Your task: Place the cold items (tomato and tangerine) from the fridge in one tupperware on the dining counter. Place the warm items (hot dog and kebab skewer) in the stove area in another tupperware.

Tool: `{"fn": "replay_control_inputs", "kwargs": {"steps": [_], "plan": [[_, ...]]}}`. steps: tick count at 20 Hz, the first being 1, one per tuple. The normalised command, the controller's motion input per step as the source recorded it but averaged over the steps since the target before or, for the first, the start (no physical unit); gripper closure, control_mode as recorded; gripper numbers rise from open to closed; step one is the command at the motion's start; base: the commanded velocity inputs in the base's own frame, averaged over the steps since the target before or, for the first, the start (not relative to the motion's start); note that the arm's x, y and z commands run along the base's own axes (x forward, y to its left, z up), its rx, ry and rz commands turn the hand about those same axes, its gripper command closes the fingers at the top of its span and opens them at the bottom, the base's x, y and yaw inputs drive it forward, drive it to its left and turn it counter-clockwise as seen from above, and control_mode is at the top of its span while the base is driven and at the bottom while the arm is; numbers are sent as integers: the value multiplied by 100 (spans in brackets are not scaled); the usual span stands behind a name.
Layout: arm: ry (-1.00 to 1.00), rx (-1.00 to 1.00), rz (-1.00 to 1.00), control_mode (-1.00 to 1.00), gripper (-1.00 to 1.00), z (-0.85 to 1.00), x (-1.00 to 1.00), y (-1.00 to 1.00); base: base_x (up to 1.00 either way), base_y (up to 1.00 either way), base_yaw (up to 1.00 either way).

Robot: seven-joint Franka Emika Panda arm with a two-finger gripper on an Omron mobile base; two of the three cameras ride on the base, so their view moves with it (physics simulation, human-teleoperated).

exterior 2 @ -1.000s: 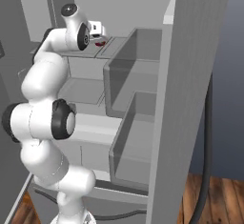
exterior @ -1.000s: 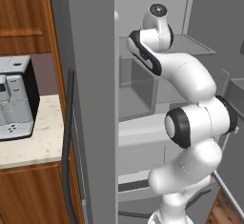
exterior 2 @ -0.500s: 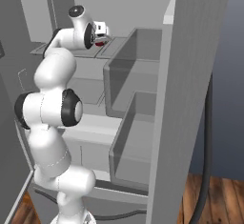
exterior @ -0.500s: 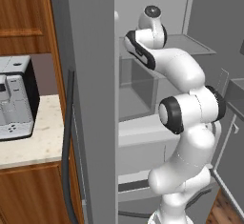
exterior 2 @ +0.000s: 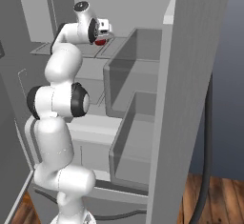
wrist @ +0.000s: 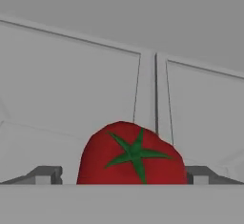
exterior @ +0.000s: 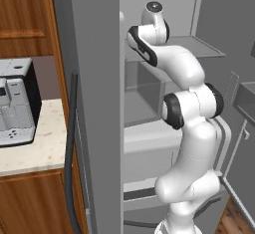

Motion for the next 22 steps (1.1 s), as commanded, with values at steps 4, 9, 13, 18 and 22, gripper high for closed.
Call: {"fn": "replay_control_inputs", "kwargs": {"steps": [4,9,13,18,22], "plan": [[1,-1,0,-100,-100,-3,18,1,0,0,0],[0,-9,0,-100,-100,-33,-5,5,0,0,0],[0,-6,0,-100,100,-53,-19,6,0,0,0],[0,0,2,-100,100,-32,0,0,0,0,0],[-7,0,1,-100,100,-22,-18,0,0,0,0]]}}
